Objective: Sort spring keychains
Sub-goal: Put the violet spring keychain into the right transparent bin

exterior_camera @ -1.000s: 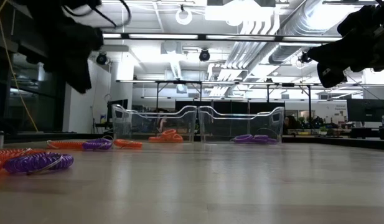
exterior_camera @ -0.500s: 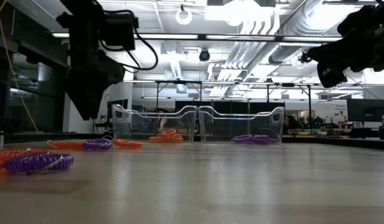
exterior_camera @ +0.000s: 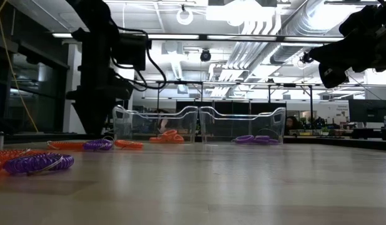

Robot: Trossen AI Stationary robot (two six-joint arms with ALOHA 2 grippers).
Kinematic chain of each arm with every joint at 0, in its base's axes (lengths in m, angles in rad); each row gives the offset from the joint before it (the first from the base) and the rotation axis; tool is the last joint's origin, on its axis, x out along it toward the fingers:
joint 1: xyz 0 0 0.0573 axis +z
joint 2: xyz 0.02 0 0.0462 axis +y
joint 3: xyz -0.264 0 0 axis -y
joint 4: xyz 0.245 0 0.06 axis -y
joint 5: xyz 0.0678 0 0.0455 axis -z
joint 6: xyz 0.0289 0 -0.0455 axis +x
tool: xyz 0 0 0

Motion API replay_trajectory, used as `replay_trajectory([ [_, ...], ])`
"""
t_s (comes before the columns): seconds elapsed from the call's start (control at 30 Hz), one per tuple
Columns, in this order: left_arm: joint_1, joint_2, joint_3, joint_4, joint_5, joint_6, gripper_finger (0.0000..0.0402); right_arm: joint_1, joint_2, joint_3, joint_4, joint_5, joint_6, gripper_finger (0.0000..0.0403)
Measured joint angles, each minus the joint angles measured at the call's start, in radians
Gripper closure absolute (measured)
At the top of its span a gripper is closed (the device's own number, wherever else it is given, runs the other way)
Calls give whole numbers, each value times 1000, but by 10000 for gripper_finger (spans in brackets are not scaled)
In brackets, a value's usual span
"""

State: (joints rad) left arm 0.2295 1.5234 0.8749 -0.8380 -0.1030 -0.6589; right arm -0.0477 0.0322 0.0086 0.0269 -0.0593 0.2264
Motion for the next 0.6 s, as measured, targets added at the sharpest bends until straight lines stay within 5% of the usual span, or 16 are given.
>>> replay_trajectory([
  [0.6,60,80,-1,28,41,-30,238,0,0,0,0,0,0,391],
])
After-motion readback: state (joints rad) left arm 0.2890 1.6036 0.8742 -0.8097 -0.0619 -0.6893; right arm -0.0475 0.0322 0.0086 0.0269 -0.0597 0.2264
